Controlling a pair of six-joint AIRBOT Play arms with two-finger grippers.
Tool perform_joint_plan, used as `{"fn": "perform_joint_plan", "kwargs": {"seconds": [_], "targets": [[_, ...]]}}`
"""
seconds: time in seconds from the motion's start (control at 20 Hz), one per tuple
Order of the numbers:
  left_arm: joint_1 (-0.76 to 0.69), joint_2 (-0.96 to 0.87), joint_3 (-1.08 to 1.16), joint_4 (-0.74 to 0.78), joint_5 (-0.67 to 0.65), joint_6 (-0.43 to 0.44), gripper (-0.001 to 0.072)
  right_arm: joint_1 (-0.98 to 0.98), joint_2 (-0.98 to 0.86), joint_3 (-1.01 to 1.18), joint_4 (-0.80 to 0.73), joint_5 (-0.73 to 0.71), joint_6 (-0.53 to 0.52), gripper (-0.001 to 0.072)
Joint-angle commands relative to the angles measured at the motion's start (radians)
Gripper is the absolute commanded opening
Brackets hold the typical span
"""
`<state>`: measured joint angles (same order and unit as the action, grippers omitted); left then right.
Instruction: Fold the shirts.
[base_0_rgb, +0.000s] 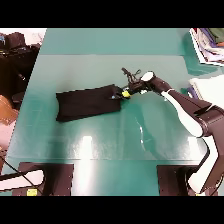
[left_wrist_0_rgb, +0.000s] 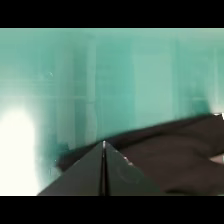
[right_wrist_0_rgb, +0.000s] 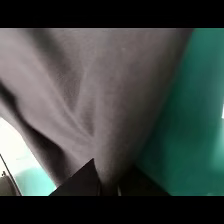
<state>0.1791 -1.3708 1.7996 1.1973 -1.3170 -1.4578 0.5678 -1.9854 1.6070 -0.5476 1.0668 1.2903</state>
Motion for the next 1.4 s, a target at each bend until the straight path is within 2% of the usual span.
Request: {"fn": "perform_joint_plan", "kwargs": {"seconds": [0.0, 0.2, 0.4, 0.6, 0.9, 1.15, 1.35], "targets": [[-0.055, 0.0, -0.003, 0.007, -0.007, 0.01, 0.0027, 0.01, -0.014, 0.103, -0.055, 0.0, -0.002, 0.0016], [-0.181, 0.0, -0.003, 0.007, 0.001, 0.019, 0.0028, -0.122, 0.111, 0.114, -0.129, -0.005, 0.013, 0.0017], [-0.28, 0.0, -0.003, 0.007, 0.002, 0.019, 0.0028, -0.349, 0.273, 0.113, -0.29, 0.03, 0.105, 0.0016], [-0.312, 0.0, -0.003, -0.005, 0.001, 0.016, 0.0028, -0.62, 0.405, 0.113, -0.468, 0.093, 0.188, 0.0017], [-0.312, 0.0, -0.003, -0.005, 0.007, -0.037, 0.0028, -0.963, 0.459, 0.113, -0.473, 0.16, 0.181, 0.0016], [-0.312, 0.0, -0.003, -0.009, 0.025, -0.056, 0.0028, -1.026, 0.463, 0.117, -0.465, 0.11, 0.138, 0.0016], [-0.312, 0.0, -0.003, -0.008, 0.025, -0.056, 0.0029, -1.022, 0.462, 0.259, -0.457, 0.145, 0.119, 0.0016]]}}
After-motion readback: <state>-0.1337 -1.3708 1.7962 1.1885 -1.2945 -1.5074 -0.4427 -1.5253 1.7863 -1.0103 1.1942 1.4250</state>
